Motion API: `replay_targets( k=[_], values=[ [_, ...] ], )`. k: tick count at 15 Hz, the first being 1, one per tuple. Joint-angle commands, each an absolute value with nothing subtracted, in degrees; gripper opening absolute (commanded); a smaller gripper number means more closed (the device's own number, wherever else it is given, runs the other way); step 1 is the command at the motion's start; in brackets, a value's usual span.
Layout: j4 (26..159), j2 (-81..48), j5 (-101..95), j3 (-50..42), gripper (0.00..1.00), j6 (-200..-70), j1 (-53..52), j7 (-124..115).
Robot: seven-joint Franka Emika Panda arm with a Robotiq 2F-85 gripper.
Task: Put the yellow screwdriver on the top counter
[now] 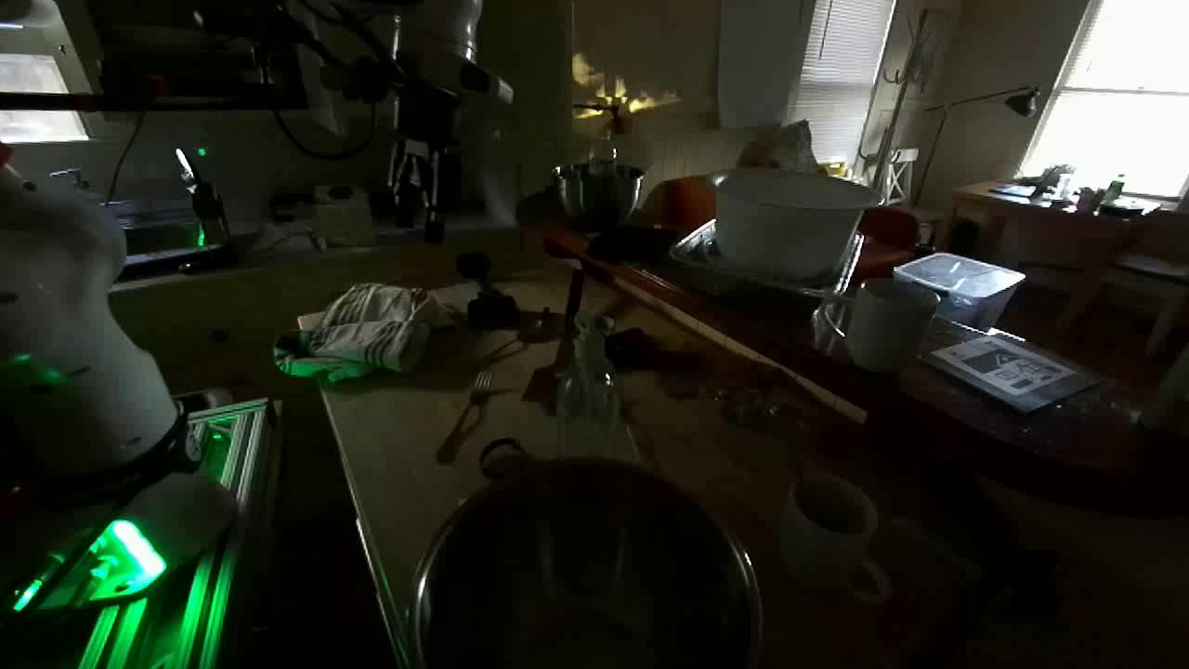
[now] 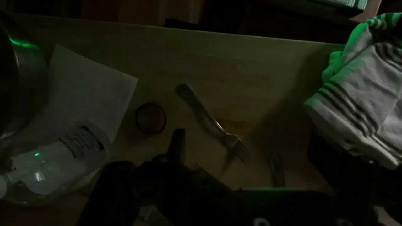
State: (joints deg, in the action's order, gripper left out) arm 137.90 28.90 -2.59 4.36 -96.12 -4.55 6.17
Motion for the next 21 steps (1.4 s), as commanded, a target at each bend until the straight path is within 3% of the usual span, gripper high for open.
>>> replay_targets(
  k=[1, 12, 21],
  values=[
    [137.81, 28.85, -2.75, 3.98, 1.00, -96.02, -5.02, 5.98],
    [137.81, 28.85, -2.75, 3.98, 1.00, -96.02, -5.02, 5.98],
    [131.27, 15.29, -19.06, -0.36, 1.00, -99.86, -5.20, 32.21]
  ],
)
